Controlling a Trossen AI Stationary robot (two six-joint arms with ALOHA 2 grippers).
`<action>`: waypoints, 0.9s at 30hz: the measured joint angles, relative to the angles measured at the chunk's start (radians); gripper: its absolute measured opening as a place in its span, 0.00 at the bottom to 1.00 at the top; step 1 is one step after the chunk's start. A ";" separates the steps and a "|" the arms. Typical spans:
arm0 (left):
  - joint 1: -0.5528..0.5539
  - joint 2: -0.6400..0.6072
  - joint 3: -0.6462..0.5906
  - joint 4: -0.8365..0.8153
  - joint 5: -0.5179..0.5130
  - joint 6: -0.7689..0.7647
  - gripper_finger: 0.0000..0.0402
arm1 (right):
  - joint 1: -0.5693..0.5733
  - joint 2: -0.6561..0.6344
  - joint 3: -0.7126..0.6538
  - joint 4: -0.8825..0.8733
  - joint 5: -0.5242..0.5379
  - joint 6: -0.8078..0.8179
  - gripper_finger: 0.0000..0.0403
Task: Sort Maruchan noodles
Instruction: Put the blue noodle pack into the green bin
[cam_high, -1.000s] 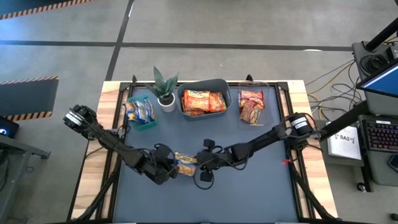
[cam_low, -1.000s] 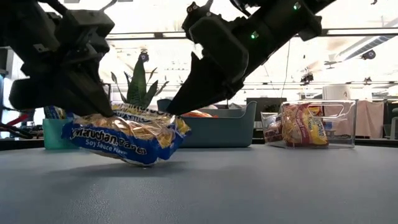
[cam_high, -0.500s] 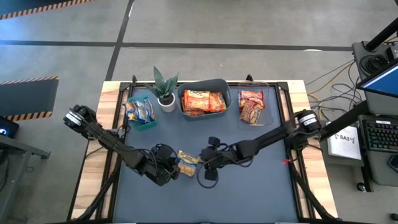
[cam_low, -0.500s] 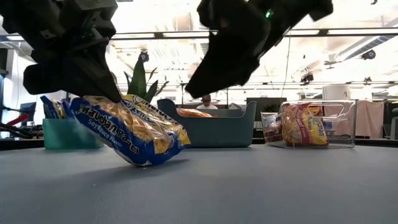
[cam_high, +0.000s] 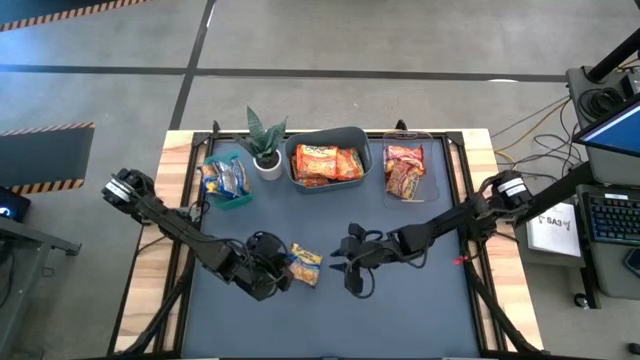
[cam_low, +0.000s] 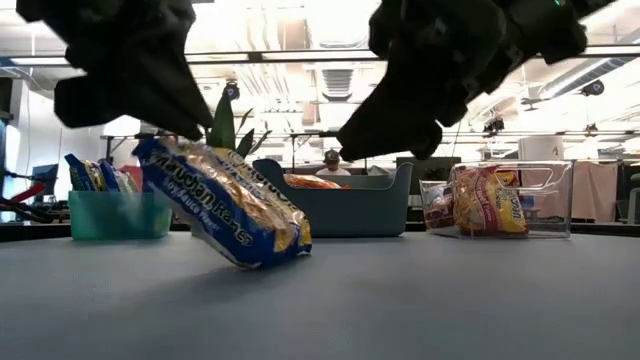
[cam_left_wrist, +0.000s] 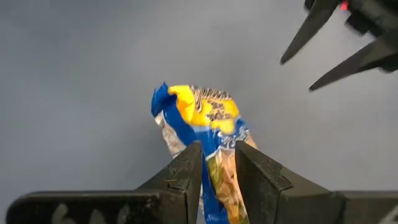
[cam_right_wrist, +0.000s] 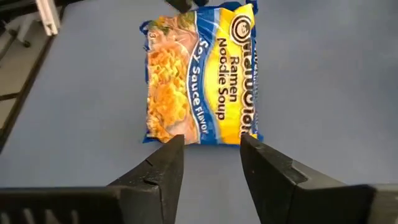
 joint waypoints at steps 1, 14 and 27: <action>0.000 0.000 0.009 -0.005 -0.002 0.001 0.19 | 0.002 0.001 -0.018 0.036 0.000 0.000 0.36; 0.003 0.027 0.070 -0.015 -0.001 0.103 0.19 | -0.013 -0.015 -0.069 0.098 0.001 -0.016 0.33; -0.059 0.027 0.042 0.010 0.035 0.346 0.19 | -0.033 -0.014 -0.054 0.060 -0.077 0.253 0.52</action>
